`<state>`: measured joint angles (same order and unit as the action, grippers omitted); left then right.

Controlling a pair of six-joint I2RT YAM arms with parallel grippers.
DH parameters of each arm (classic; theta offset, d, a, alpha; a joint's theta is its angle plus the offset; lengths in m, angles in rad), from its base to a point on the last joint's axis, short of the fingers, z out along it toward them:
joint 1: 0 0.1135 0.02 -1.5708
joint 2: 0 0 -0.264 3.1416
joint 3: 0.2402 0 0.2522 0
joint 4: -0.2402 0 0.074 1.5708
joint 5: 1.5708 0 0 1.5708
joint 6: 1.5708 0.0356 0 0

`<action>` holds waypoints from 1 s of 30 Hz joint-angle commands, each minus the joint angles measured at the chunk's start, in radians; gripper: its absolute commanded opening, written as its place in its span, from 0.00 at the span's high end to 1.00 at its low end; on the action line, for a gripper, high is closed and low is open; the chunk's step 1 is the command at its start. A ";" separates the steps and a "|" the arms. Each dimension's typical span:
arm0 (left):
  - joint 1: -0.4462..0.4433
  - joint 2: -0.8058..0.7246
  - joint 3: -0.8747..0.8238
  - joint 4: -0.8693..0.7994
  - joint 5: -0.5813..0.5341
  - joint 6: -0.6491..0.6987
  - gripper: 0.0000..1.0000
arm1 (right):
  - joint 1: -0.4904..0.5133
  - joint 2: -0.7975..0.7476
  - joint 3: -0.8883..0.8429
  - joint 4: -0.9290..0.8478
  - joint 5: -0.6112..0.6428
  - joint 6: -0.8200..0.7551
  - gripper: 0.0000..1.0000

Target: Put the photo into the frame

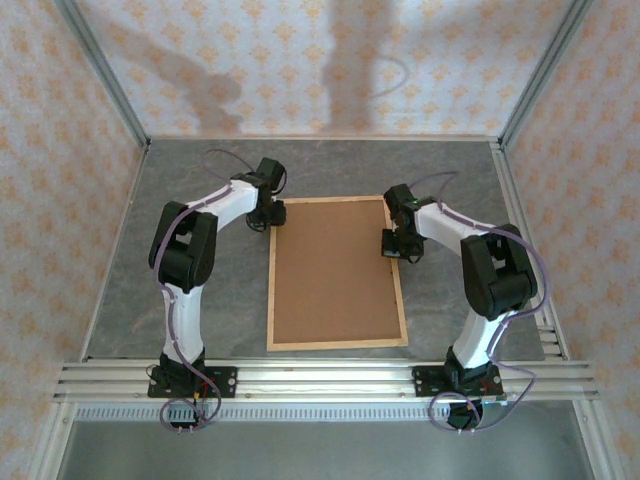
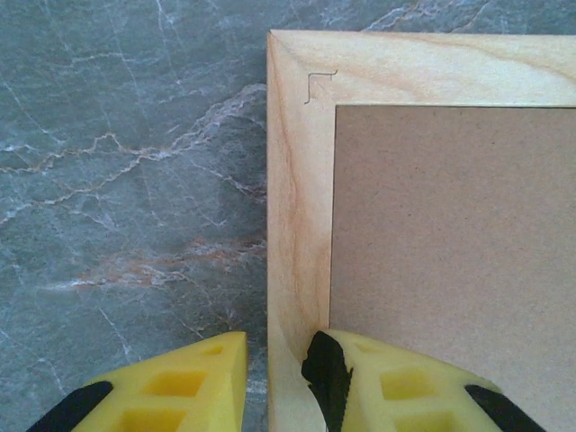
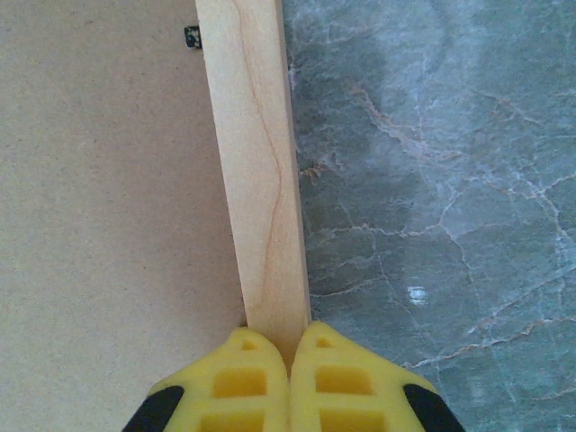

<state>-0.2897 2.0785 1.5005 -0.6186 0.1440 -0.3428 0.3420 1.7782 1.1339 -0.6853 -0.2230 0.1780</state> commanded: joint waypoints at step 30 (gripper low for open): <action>-0.075 0.102 -0.037 -0.158 0.129 0.003 0.68 | 0.010 0.030 -0.025 0.017 0.001 -0.004 0.97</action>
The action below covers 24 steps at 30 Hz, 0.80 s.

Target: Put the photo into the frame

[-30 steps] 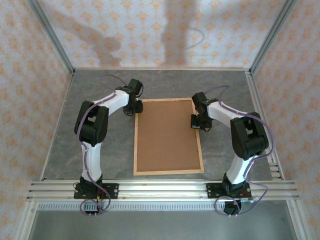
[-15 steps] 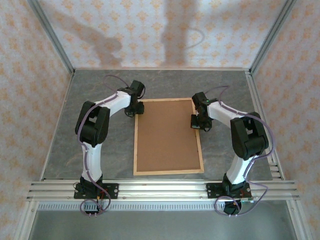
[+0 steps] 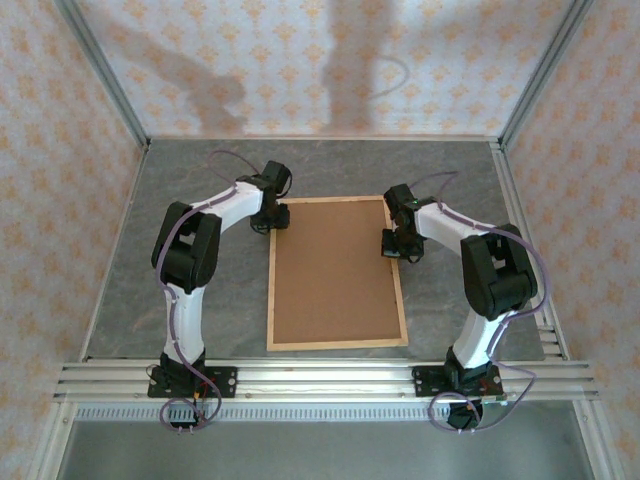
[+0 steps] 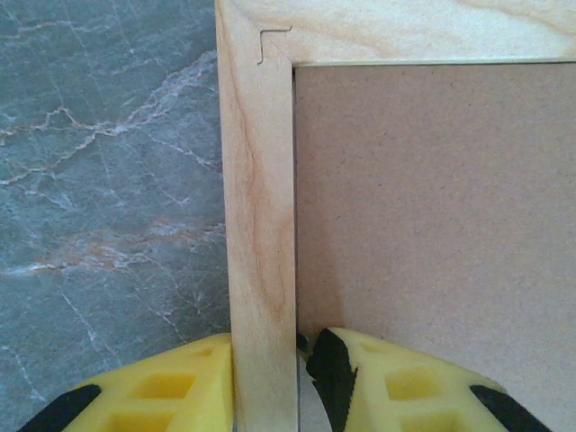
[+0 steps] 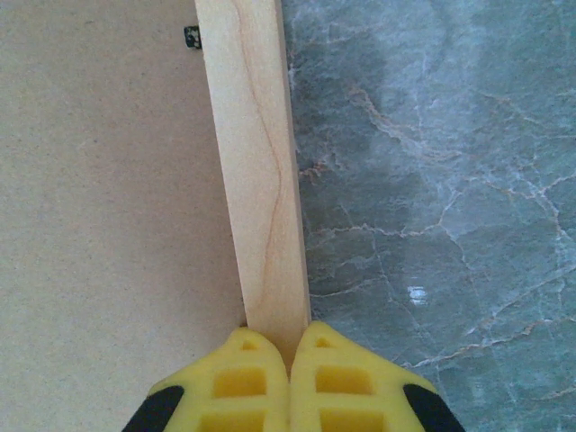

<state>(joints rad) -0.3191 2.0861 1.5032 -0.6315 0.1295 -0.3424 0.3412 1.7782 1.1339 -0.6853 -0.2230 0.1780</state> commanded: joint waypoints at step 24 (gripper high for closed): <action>0.025 -0.308 -0.267 0.051 0.013 -0.086 0.42 | 0.009 0.040 -0.014 0.012 0.011 -0.005 0.97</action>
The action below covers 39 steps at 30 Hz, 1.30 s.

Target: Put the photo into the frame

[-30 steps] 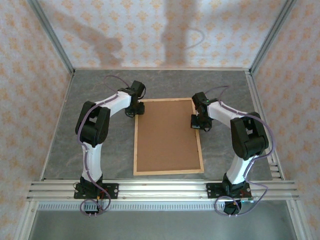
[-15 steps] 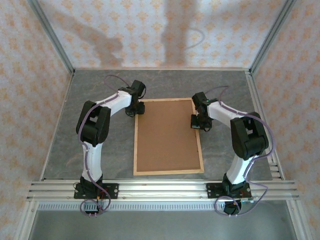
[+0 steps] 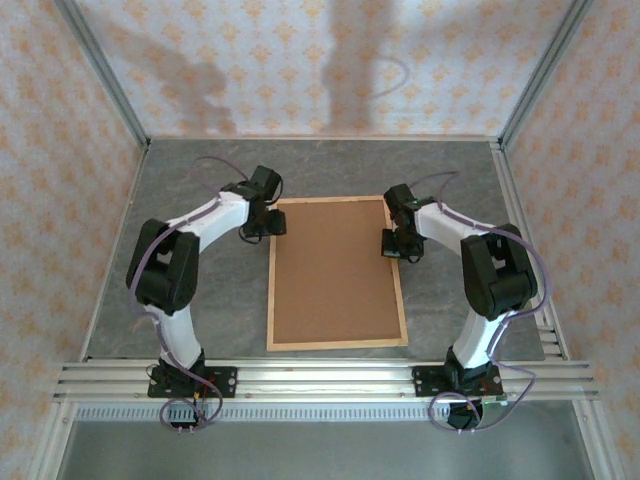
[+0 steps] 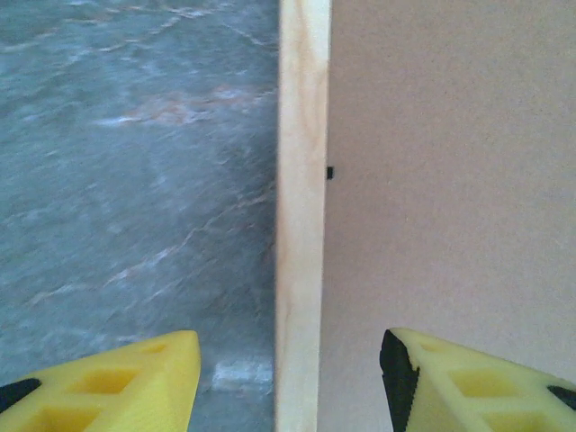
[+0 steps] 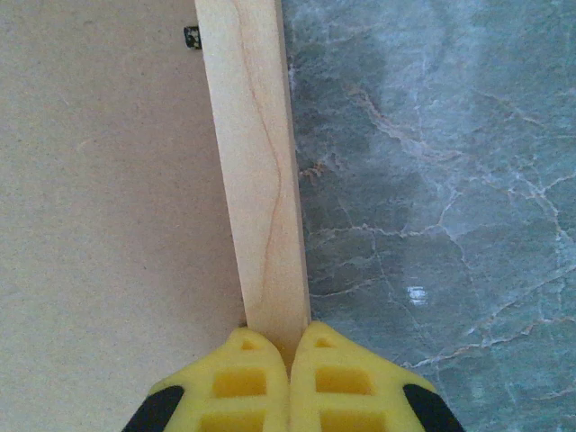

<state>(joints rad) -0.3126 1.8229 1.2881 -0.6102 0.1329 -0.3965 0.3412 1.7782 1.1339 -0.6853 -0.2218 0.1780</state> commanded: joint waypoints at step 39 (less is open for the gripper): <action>0.003 -0.182 -0.281 0.023 0.213 -0.066 0.71 | 0.009 0.055 -0.019 0.026 0.008 -0.005 0.97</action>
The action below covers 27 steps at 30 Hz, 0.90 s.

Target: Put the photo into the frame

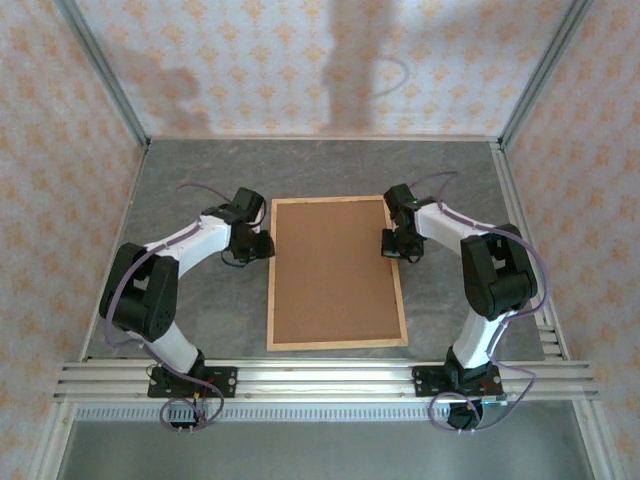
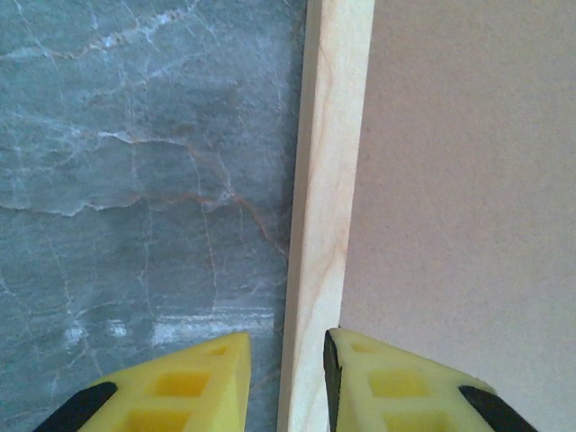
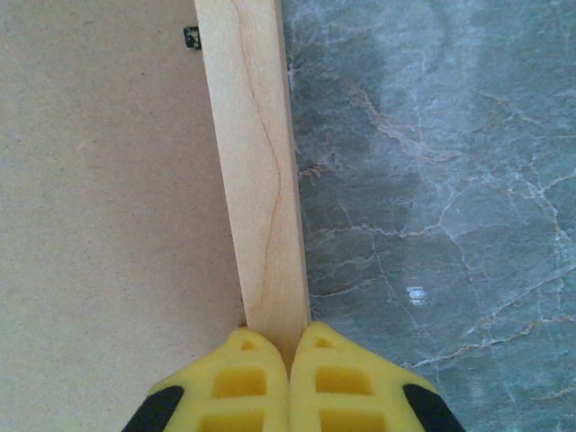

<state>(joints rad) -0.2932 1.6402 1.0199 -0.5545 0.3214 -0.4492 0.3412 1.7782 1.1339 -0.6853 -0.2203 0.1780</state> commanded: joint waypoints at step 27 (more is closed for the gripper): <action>-0.038 0.145 -0.020 0.030 0.023 -0.007 0.73 | 0.009 0.049 -0.028 0.028 0.006 -0.004 0.97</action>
<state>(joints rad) -0.3210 1.7245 1.0199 -0.5385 0.3676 -0.4557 0.3412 1.7782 1.1339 -0.6853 -0.2203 0.1780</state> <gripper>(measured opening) 0.266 0.045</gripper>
